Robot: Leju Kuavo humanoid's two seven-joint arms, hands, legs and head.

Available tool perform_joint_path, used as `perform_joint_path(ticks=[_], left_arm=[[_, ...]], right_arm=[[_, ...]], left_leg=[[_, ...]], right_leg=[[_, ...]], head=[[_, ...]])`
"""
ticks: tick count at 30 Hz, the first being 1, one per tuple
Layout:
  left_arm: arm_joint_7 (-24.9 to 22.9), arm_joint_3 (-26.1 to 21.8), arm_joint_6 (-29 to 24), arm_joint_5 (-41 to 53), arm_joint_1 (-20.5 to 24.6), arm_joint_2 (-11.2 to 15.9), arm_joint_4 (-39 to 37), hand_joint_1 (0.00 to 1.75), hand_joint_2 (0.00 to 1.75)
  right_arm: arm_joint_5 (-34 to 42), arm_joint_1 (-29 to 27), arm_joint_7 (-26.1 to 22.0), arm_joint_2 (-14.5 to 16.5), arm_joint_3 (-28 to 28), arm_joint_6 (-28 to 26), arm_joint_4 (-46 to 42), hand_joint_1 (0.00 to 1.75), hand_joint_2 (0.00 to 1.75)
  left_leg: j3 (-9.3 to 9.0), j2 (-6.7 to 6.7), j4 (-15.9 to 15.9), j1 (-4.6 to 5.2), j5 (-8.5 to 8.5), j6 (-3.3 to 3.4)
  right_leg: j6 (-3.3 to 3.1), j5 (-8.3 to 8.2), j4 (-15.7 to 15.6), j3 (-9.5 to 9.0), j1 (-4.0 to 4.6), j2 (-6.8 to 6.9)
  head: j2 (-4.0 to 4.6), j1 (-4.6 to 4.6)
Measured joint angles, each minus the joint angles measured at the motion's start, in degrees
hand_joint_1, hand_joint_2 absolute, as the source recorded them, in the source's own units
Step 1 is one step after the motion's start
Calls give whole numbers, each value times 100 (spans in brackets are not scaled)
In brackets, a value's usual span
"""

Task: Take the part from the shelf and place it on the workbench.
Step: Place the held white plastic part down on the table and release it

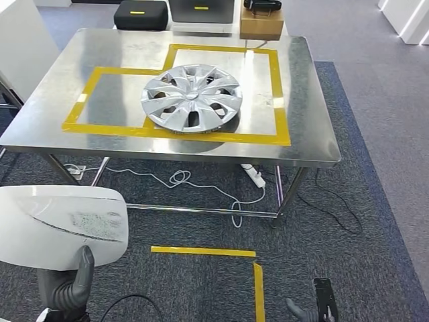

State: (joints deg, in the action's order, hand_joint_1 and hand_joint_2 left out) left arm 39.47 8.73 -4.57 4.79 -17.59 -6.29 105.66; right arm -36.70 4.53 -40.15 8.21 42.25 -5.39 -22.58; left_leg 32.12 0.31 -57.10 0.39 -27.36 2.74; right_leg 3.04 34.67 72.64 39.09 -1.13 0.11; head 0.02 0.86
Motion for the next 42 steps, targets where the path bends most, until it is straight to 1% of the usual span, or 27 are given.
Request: perform_joint_path(ticks=[2, 3, 5, 9, 10, 12, 14, 15, 16, 18, 19, 20, 22, 24, 25, 26, 28, 29, 30, 31, 34, 35, 36, 38, 39, 41, 42], left_arm=[[0, 5, -15, -1, -2, 9, 0, 175, 175], [0, 8, -20, -2, 0, 11, 1, 175, 175], [0, 10, -27, -2, 2, 17, 2, 175, 175], [0, 14, -33, -2, 7, 27, 8, 175, 175], [0, 14, -36, -2, 13, 28, 11, 175, 175], [0, 14, -39, -3, 15, 28, 15, 175, 175], [0, 14, -41, -4, 1, 31, 14, 175, 175], [0, 14, -42, -5, -3, 34, 13, 175, 175], [0, 14, -42, -5, -5, 37, 13, 175, 175], [0, 14, -43, -7, -5, 43, 12, 175, 175], [0, 15, -43, -8, -6, 44, 13, 175, 175], [0, 16, -44, -9, -5, 46, 14, 175, 175], [0, 20, -44, -11, -10, 51, 18, 175, 175], [0, 24, -44, -16, -17, 56, 21, 175, 175], [0, 27, -44, -18, -13, 57, 23, 175, 175], [0, 32, -42, -20, -8, 56, 24, 175, 175], [0, 39, -38, -22, -7, 56, 24, 175, 175], [0, 40, -37, -24, -12, 56, 24, 175, 175], [0, 40, -37, -26, -17, 57, 24, 175, 175], [0, 40, -35, -28, -17, 57, 24, 175, 175], [0, 42, -26, -34, -9, 57, 20, 175, 175], [0, 43, -22, -38, -6, 59, 17, 175, 175], [0, 45, -20, -40, -4, 60, 15, 175, 175], [0, 49, -18, -44, 1, 61, 16, 175, 175], [0, 50, -18, -44, 8, 61, 17, 175, 175], [0, 49, -19, -44, 21, 64, 18, 175, 175], [0, 48, -19, -44, 22, 66, 18, 175, 175]], right_arm=[[14, 3, 0, -2, 0, 1, 1, 0, 175], [16, 8, -1, -2, -1, 2, 3, 0, 175], [18, 20, 0, -2, -2, 5, 8, 0, 175], [20, 16, -1, -1, -1, 8, 11, 0, 175], [22, 21, -3, 0, 0, 7, 11, 0, 175], [27, 23, -4, -2, 1, 7, 11, 0, 175], [28, 14, -3, -2, 1, 8, 11, 0, 175], [28, 9, -2, -2, 1, 9, 11, 0, 175], [28, 8, -2, -1, 1, 9, 11, 0, 175], [28, 12, -3, -1, 0, 10, 12, 0, 175], [28, 18, -2, -1, 1, 9, 12, 0, 175], [29, 24, -2, -1, 1, 9, 13, 0, 175], [30, 33, -2, -2, 1, 9, 13, 0, 175], [29, 40, -4, -1, -1, 11, 13, 0, 175], [28, 50, -4, 0, -3, 11, 13, 0, 175], [28, 57, -4, 1, -5, 11, 13, 0, 175], [28, 50, -2, -1, -7, 11, 14, 0, 175], [30, 37, -1, -3, -4, 11, 14, 0, 175], [30, 24, -1, -4, -2, 10, 14, 0, 175], [30, 15, -1, -4, -1, 10, 14, 0, 175], [30, -12, 0, -5, -2, 13, 18, 0, 175], [30, -19, 2, -5, -2, 14, 20, 0, 175], [31, -22, 2, -5, -2, 15, 21, 0, 175], [31, -3, -1, -2, -2, 19, 20, 0, 175], [31, 4, -2, -3, -2, 21, 20, 0, 175], [31, 16, -3, -5, -1, 25, 20, 0, 175], [32, 19, -3, -8, -1, 25, 20, 0, 175]], left_leg=[[-104, 42, -3, -1, -81, -33], [-144, 55, -14, 7, -126, -61], [-171, 69, -28, 25, -185, -118], [-176, 62, -150, 19, -306, -219], [-76, 54, -377, 9, -403, -255], [367, 43, -1163, -21, -645, -318], [823, 41, -1769, -41, -695, -339], [911, 41, -1761, -43, -540, -330], [896, 40, -1545, -42, -284, -310], [696, 24, -851, -19, 235, -243], [584, 12, -570, 0, 329, -206], [510, 2, -395, 18, 316, -175], [407, 7, -228, 30, 172, -115], [251, 26, -115, 5, 104, -49], [154, 31, -77, -6, 70, -16], [71, 33, -47, -13, 28, 8], [-44, 44, -38, -3, -79, 35], [-113, 54, -38, 4, -140, 38], [-199, 63, -38, 11, -210, 38], [-300, 69, -38, 19, -284, 35], [-586, 71, -38, 38, -528, -4], [-635, 74, -20, 38, -590, -29], [-670, 77, -6, 37, -622, -57], [-680, 78, -58, 37, -590, -118], [-608, 71, -240, 41, -510, -151], [-208, 57, -910, 23, -387, -226], [65, 51, -1286, 1, -424, -262]], right_leg=[[-10, -510, -701, -237, -4, -4], [-20, -658, -1072, -402, -2, -12], [-70, -686, -1433, -602, 7, -27], [-210, -582, -1504, -730, -6, -24], [-241, -555, -1520, -788, -22, -17], [-277, -477, -1531, -892, -28, -3], [-270, -378, -1530, -997, -27, 1], [-260, -319, -1531, -1069, -27, 0], [-249, -258, -1532, -1153, -27, -1], [-216, -126, -1551, -1282, -22, 1], [-192, -76, -1571, -1316, -18, 2], [-162, -41, -1607, -1329, -12, 11], [-85, -72, -1636, -1403, -5, 29], [-18, -139, -1450, -1389, -6, 34], [0, -137, -1209, -1267, -7, 26], [10, -84, -873, -1058, -8, 17], [16, 181, -206, -539, -1, 6], [16, 310, -34, -320, 4, 4], [8, 356, -32, -177, 11, 3], [-4, 273, -196, -114, 19, 2], [-95, -592, -1082, -137, 66, -2], [-134, -799, -1255, -170, 86, -4], [-169, -875, -1326, -195, 104, -6], [-232, -833, -1393, -317, 98, -13], [-261, -813, -1434, -386, 78, -14], [-310, -747, -1513, -561, 40, -11], [-326, -702, -1542, -644, 33, -8]], head=[[0, 0], [0, -2], [-1, 5], [0, 40], [0, 55], [0, 87], [0, 85], [0, 86], [0, 86], [1, 84], [1, 90], [2, 87], [1, 85], [0, 67], [1, 62], [1, 47], [2, 25], [2, 14], [2, 7], [2, 2], [2, 5], [2, 9], [2, 11], [2, 13], [1, 24], [1, 53], [1, 66]])
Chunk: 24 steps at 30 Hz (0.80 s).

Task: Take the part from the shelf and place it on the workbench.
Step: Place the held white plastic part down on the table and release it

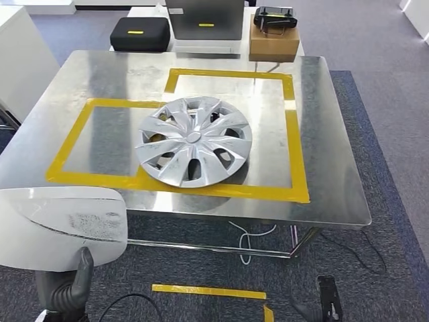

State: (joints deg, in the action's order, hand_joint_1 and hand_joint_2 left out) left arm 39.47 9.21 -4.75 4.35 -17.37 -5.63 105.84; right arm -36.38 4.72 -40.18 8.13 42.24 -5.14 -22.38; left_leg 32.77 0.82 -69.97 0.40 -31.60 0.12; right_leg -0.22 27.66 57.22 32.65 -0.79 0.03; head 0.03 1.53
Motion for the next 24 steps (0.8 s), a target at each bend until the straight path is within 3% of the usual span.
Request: perform_joint_path(ticks=[2, 4, 5, 7, 9, 10, 13, 15, 17, 18, 19, 20, 22, 24], left_arm=[[0, -1, 0, -1, -6, 4, -1, 175, 175], [0, -1, 0, -2, -8, 7, -1, 175, 175], [0, -1, 0, -2, -7, 7, -1, 175, 175], [0, -1, 2, -2, -14, 8, -2, 175, 175], [0, -1, 3, -2, -36, 12, -8, 175, 175], [0, -1, 4, -2, -40, 16, -10, 175, 175], [0, 2, 3, -3, -1, 21, -10, 175, 175], [0, 4, 4, -5, 11, 19, -9, 175, 175], [0, 5, 4, -8, 10, 19, -9, 175, 175], [0, 5, 4, -8, 9, 20, -9, 175, 175], [0, 5, 3, -8, 9, 20, -9, 175, 175], [0, 6, 4, -7, 10, 21, -9, 175, 175], [0, 9, 4, -3, 11, 22, -9, 175, 175], [0, 12, 2, 3, 12, 25, -8, 175, 175]], right_arm=[[0, -4, 1, 0, 1, 1, 1, 0, 175], [-1, -11, 1, 0, 1, 2, 2, 0, 175], [-1, -9, 1, 0, 1, 3, 2, 0, 175], [5, 1, 3, 0, 1, 17, 3, 0, 175], [20, 21, 10, 0, 1, 57, 4, 0, 175], [31, 32, 14, 0, 1, 79, 5, 0, 175], [67, 41, 16, -5, 1, 118, 5, 0, 175], [89, 43, 16, -10, -3, 136, 6, 0, 175], [98, 35, 16, -13, -5, 146, 7, 0, 175], [102, 25, 17, -14, -3, 146, 7, 0, 175], [104, 16, 17, -16, -2, 147, 7, 0, 175], [109, 12, 17, -18, -1, 148, 7, 0, 175], [115, 24, 17, -21, -1, 149, 7, 0, 175], [121, 43, 13, -21, -2, 148, 7, 0, 175]], left_leg=[[475, -4, -450, -45, -363, -51], [679, -6, -354, -71, -661, -78], [680, -5, -102, -81, -574, -84], [616, 32, 564, -95, 91, -92], [566, 69, 929, -93, 661, -57], [561, 65, 949, -82, 738, -24], [504, -7, 974, -90, 721, 81], [461, -73, 1008, -95, 673, 155], [426, -136, 1012, -69, 613, 208], [399, -164, 1011, -54, 581, 222], [362, -192, 1011, -40, 549, 228], [314, -227, 1012, -27, 515, 230], [220, -295, 1008, 5, 444, 211], [180, -341, 995, 39, 397, 179]], right_leg=[[-1, 116, -33, -167, -12, -6], [22, 258, -39, -358, -30, -21], [48, 333, -39, -461, -39, -41], [110, 478, -26, -615, -48, -84], [181, 600, -1, -652, -40, -141], [213, 642, 0, -676, -38, -172], [294, 781, 51, -659, -46, -173], [320, 1043, 584, -370, -35, -89], [323, 1301, 1373, 142, -28, -52], [317, 1299, 1602, 337, -25, -48], [301, 1170, 1614, 430, -18, -42], [277, 931, 1392, 406, -7, -16], [205, 436, 651, 164, 38, 166], [155, 238, 210, -16, 77, 314]], head=[[0, -1], [-1, 1], [-1, 1], [0, 7], [1, 13], [1, 17], [1, 5], [1, -13], [1, -19], [1, -19], [1, -20], [1, -22], [1, -21], [0, -14]])
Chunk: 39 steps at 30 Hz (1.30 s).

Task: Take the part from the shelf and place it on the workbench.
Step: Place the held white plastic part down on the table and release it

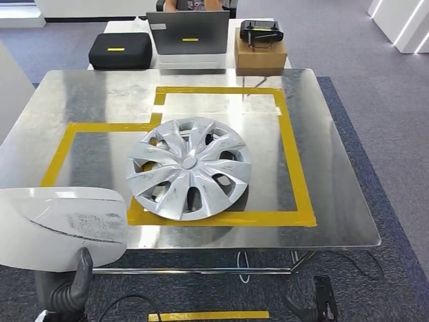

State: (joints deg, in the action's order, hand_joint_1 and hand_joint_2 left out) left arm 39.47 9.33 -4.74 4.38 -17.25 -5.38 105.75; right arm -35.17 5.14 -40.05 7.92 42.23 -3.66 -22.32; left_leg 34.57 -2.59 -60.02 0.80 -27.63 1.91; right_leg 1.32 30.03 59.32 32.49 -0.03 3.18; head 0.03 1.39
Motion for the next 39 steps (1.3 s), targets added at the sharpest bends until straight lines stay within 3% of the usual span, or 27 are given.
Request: perform_joint_path(ticks=[4, 9, 15, 20, 23, 29, 36, 39], left_arm=[[0, 1, -6, 32, 14, 8, 3, 175, 175], [0, 3, -26, 47, 25, 17, 3, 175, 175], [0, 4, -108, 55, 25, 18, 3, 175, 175], [0, -118, -557, 207, 25, 6, -9, 175, 175], [0, -546, -739, 112, 52, -44, -55, 175, 175], [0, -1931, -767, 116, 190, -179, -149, 175, 175], [-23, -2562, -842, 327, 251, -270, -214, 175, 175], [-233, -2911, -956, 612, 366, -126, -321, 175, 175]], right_arm=[[17, -10, -7, 1, 1, -3, 0, 0, 175], [52, 4, -11, 1, 1, -24, 0, 0, 175], [86, 6, -13, 1, -1, -33, 0, 0, 175], [142, -22, -13, 1, -1, -57, 0, 0, 175], [157, -66, -13, -5, 0, -58, 0, 0, 175], [152, -121, -13, -8, 0, -58, 0, 0, 175], [124, -123, -13, -11, 0, -40, 0, 0, 175], [115, -116, -13, -16, -1, 52, -4, 0, 175]], left_leg=[[-31, -45, 32, 28, 5, 83], [-82, -55, 80, 28, 7, 68], [-95, -55, 105, 23, 13, -17], [-95, -55, 107, 20, 7, -41], [-95, -56, 107, 22, 3, -47], [-95, -56, 107, 25, 3, -47], [-94, -56, 107, 29, -2, -52], [-95, -56, 107, 29, -3, -51]], right_leg=[[19, -30, -71, -32, 4, -48], [-22, -4, -72, -52, 5, -65], [-38, 6, -71, -56, 7, -65], [-42, 9, -71, -58, 4, -65], [-42, 9, -72, -59, 1, -67], [-41, 9, -76, -59, -3, -67], [-41, 10, -78, -61, -7, -67], [-41, 10, -79, -61, -7, -67]], head=[[-1, 11], [-1, 11], [-1, 9], [-1, 8], [-1, 8], [-1, 8], [-1, 6], [-1, 7]])
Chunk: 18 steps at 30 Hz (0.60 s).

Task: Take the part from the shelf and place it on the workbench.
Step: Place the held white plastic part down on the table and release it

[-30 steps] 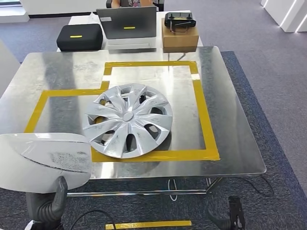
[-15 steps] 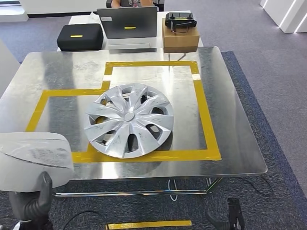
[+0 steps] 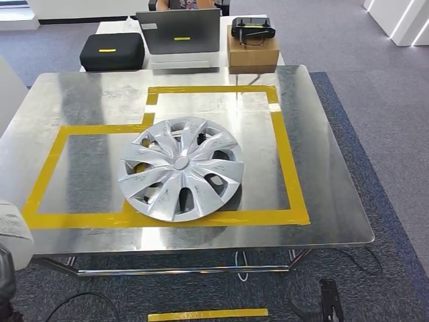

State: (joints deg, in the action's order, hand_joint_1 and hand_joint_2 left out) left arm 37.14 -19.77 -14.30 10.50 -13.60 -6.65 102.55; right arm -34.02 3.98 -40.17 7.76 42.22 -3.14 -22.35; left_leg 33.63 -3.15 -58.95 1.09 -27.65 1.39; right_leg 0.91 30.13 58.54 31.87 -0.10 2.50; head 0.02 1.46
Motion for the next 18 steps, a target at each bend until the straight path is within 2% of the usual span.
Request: perform_joint_path(ticks=[5, 8, 13, 18], left_arm=[[-636, -669, 193, 779, 394, 659, -569, 175, 175], [-948, -800, 298, 1490, 683, 1097, -1153, 175, 175], [-1518, -540, 205, 2561, 1347, 1723, -2222, 175, 175], [-1773, -179, 125, 3042, 1804, 2047, -2900, 175, 175]], right_arm=[[62, 75, 0, 0, -38, 48, -2, 0, 175], [72, 131, 1, -4, -115, 59, 2, 0, 175], [65, 258, 13, -26, -255, 71, 27, 0, 175], [55, 314, 42, -50, -347, 74, 51, 0, 175]], left_leg=[[-3, 0, 0, -3, 6, -7], [-4, 0, 1, -10, 11, -15], [-3, 0, 1, -14, 14, -20], [-3, -8, 0, -10, 15, -22]], right_leg=[[-2, 1, 0, 3, 6, 1], [-4, 2, 1, 8, 11, 0], [-9, -1, 1, 4, 12, 1], [-15, -6, 0, 2, 8, -12]], head=[[0, 2], [0, 1], [0, 2], [0, 0]])
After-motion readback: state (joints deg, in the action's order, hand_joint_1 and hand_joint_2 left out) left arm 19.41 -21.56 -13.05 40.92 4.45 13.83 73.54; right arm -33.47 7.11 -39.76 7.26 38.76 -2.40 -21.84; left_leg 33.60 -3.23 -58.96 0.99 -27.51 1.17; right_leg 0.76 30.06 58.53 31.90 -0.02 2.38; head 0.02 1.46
